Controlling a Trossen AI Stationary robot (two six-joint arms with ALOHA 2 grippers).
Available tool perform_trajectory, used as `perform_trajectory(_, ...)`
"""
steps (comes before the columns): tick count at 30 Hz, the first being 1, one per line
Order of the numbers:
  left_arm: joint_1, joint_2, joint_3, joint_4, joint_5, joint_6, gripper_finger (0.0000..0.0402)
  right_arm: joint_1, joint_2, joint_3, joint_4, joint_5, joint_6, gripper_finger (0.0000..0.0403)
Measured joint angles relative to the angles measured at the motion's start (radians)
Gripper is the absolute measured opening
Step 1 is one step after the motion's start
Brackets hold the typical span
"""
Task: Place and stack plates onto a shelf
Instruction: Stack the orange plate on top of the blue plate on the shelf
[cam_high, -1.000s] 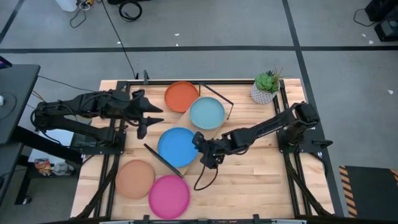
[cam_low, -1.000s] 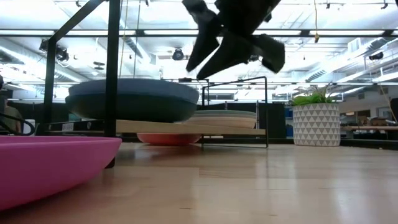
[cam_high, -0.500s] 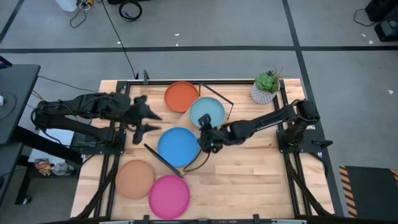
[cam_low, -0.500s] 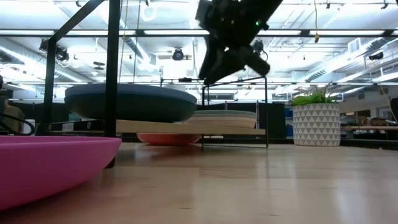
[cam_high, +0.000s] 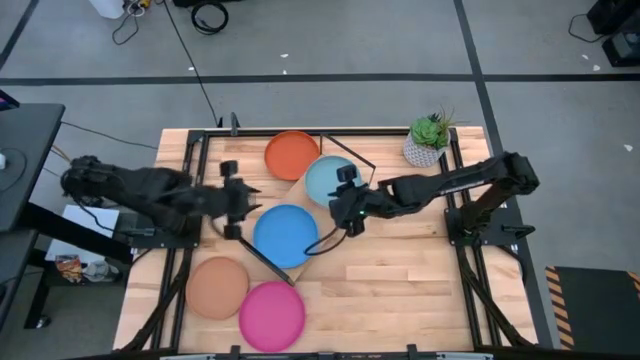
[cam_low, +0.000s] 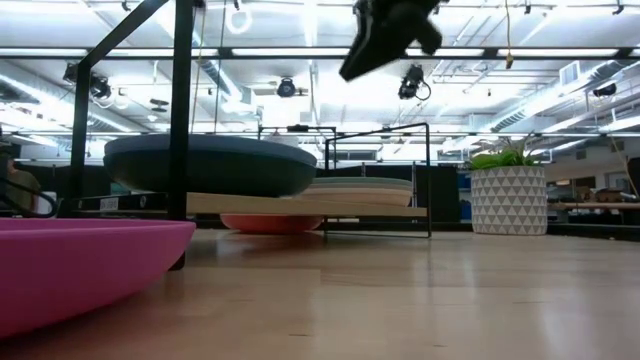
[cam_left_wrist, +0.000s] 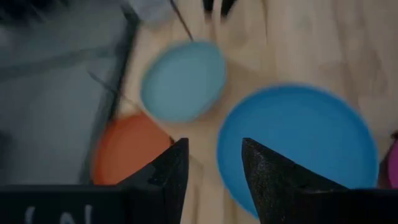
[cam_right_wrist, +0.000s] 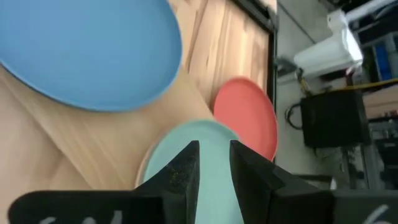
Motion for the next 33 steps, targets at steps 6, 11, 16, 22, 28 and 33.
perform_trajectory(6,0.296,0.105,0.0,0.019,0.207,0.075,0.0135,0.023,-0.033,0.0,0.026,-0.036,0.018,0.0085)
perform_trajectory(11,0.521,0.208,0.0,0.034,0.337,0.182,0.0128,0.051,-0.035,0.0,0.0,-0.039,0.043,0.0085)
perform_trajectory(16,0.656,0.346,0.0,0.036,0.383,0.302,0.0127,0.089,-0.051,0.0,-0.06,0.017,0.08,0.0085)
perform_trajectory(22,0.752,0.511,0.0,0.043,0.385,0.459,0.0127,0.107,-0.097,-0.028,-0.084,0.039,0.107,0.0085)
perform_trajectory(28,0.786,0.614,0.0,0.059,0.395,0.579,0.0127,0.1,-0.143,-0.103,-0.06,0.039,0.127,0.0085)
perform_trajectory(33,0.796,0.664,0.0,0.06,0.393,0.735,0.0127,0.1,-0.184,-0.159,-0.023,0.039,0.14,0.0085)
